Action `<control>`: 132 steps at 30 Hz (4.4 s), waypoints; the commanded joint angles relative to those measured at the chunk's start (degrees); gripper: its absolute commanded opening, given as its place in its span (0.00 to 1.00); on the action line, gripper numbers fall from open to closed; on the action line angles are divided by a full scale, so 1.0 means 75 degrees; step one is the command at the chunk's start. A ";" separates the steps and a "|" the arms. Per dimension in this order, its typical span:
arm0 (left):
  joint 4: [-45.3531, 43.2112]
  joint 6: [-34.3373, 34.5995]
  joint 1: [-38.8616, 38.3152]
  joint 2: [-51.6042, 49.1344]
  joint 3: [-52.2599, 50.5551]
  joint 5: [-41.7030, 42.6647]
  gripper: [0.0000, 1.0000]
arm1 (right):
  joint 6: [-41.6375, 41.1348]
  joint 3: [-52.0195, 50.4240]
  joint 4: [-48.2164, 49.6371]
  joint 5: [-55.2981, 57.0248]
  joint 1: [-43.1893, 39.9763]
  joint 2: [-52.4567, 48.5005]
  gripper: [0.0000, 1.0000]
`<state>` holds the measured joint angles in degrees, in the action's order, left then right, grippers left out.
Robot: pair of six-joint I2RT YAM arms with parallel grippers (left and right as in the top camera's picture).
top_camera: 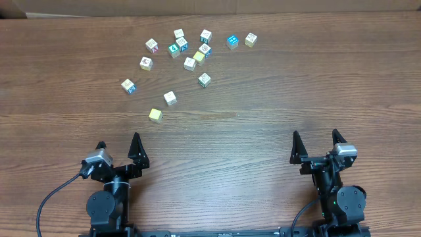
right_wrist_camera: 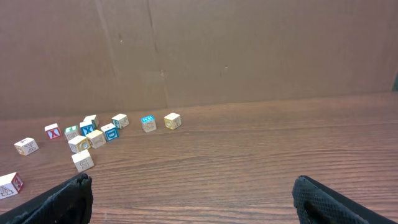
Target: Form a tower
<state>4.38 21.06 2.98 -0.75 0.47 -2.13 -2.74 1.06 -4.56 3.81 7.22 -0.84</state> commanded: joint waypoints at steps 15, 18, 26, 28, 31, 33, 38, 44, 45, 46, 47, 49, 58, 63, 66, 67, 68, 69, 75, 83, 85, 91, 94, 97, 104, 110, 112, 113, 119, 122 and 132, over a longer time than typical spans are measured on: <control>-0.0015 0.0050 -0.0026 0.0064 -0.0026 0.0035 1.00 | 0.0032 -0.0079 0.0026 -0.0041 0.0023 0.0090 1.00; -0.0015 0.0050 -0.0026 0.0064 -0.0026 0.0035 0.99 | 0.0032 -0.0079 0.0029 -0.0041 0.0023 0.0090 1.00; -0.0015 0.0050 -0.0026 0.0064 -0.0026 0.0035 1.00 | 0.0032 -0.0079 0.0026 -0.0041 0.0023 0.0090 1.00; -0.0015 0.0050 -0.0026 0.0064 -0.0026 0.0038 1.00 | 0.0032 -0.0079 0.0026 -0.0041 0.0023 0.0090 1.00; -0.0015 0.0050 -0.0026 0.0064 -0.0026 0.0035 1.00 | 0.0032 -0.0079 0.0026 -0.0041 0.0023 0.0090 1.00; -0.0015 0.0050 -0.0026 0.0064 -0.0026 0.0038 1.00 | 0.0032 -0.0079 0.0026 -0.0041 0.0023 0.0090 1.00; -0.0015 0.0050 -0.0026 0.0064 -0.0026 0.0038 1.00 | 0.0029 -0.0079 0.0029 -0.0044 0.0023 0.0090 1.00; -0.0015 0.0047 -0.0026 0.0064 -0.0026 0.0038 0.99 | 0.0032 -0.0079 0.0029 -0.0041 0.0023 0.0090 1.00; -0.0015 0.0050 -0.0026 0.0064 -0.0026 0.0038 1.00 | 0.0029 -0.0079 0.0029 -0.0041 0.0023 0.0090 1.00; -0.0015 0.0050 -0.0026 0.0064 -0.0026 0.0038 1.00 | 0.0032 -0.0079 0.0026 -0.0041 0.0023 0.0090 1.00; -0.0015 0.0050 -0.0026 0.0064 -0.0026 0.0038 1.00 | 0.0032 -0.0079 0.0029 -0.0041 0.0023 0.0090 1.00; -0.0015 0.0050 -0.0026 0.0064 -0.0026 0.0035 0.99 | 0.0032 -0.0079 0.0029 -0.0041 0.0023 0.0090 1.00; -0.0015 0.0050 -0.0026 0.0064 -0.0026 0.0038 1.00 | 0.0029 -0.0079 0.0029 -0.0041 0.0023 0.0090 1.00; -0.0015 0.0050 -0.0026 0.0064 -0.0026 0.0038 1.00 | -0.0087 -0.0079 0.0044 -0.0105 0.0023 0.0090 1.00; -0.0015 0.0050 -0.0026 0.0064 -0.0026 0.0038 1.00 | -0.0478 -0.0076 0.0038 -0.0335 0.0023 0.0090 1.00; -0.0015 0.0050 -0.0026 0.0064 -0.0026 0.0038 0.99 | -0.0729 -0.0044 -0.0035 -0.0338 0.0023 0.0090 1.00; -0.0015 0.0050 -0.0026 0.0064 -0.0026 0.0035 1.00 | -0.0918 0.0017 -0.0146 -0.0347 0.0023 0.0090 1.00; -0.0015 0.0050 -0.0026 0.0064 -0.0026 0.0038 0.99 | -0.1005 0.0125 -0.0303 -0.0361 0.0023 0.0090 1.00; -0.0015 0.0050 -0.0026 0.0064 -0.0026 0.0038 1.00 | -0.1000 0.1521 -0.1448 -0.0417 0.0023 -0.0157 1.00; -0.0015 0.0050 -0.0026 0.0064 -0.0026 0.0038 1.00 | -0.0956 0.5059 -0.2894 -0.0656 0.0023 -0.2996 1.00; -0.0015 0.0050 -0.0026 0.0064 -0.0026 0.0038 1.00 | -0.0941 0.6062 -0.3214 -0.1035 0.0023 -0.4001 1.00; -0.0015 0.0050 -0.0026 0.0064 -0.0026 0.0038 1.00 | -0.0717 0.9527 -0.4873 -0.2075 0.0023 -0.7254 1.00; -0.0015 0.0050 -0.0026 0.0064 -0.0026 0.0038 1.00 | -0.0536 1.1552 -0.6199 -0.2576 0.0023 -0.8990 1.00; -0.0015 0.0050 -0.0026 0.0064 -0.0026 0.0035 1.00 | -0.0204 1.3831 -0.7944 -0.3168 0.0096 -1.0885 1.00; -0.0015 0.0050 -0.0026 0.0064 -0.0026 0.0038 1.00 | -0.0230 1.6716 -0.9518 -0.3270 0.0775 -1.3749 1.00; -0.0015 0.0050 -0.0026 0.0064 -0.0026 0.0035 1.00 | -0.0192 1.6705 -0.8446 -0.3899 0.1501 -1.4632 1.00; -0.0015 0.0050 -0.0026 0.0064 -0.0026 0.0038 1.00 | -0.0198 1.6696 -0.7970 -0.4438 0.1749 -1.4854 1.00; -0.0015 0.0050 -0.0026 0.0064 -0.0026 0.0038 0.99 | -0.0204 1.6687 -0.7726 -0.4689 0.1894 -1.4971 0.95; -0.0015 0.0050 -0.0026 0.0064 -0.0026 0.0038 1.00 | -0.0219 1.6652 -0.7458 -0.3273 0.2789 -1.5623 0.67; -0.0015 0.0050 -0.0026 0.0064 -0.0026 0.0035 1.00 | 0.0006 1.6652 -0.7481 -0.2906 0.3235 -1.6014 0.71; -0.0015 0.0050 -0.0026 0.0064 -0.0026 0.0038 1.00 | 0.0638 1.6638 -0.7236 -0.1778 0.4540 -1.7270 0.72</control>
<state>4.38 21.06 2.98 -0.75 0.47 -2.13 -0.40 124.57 -59.68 -14.20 39.18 -128.33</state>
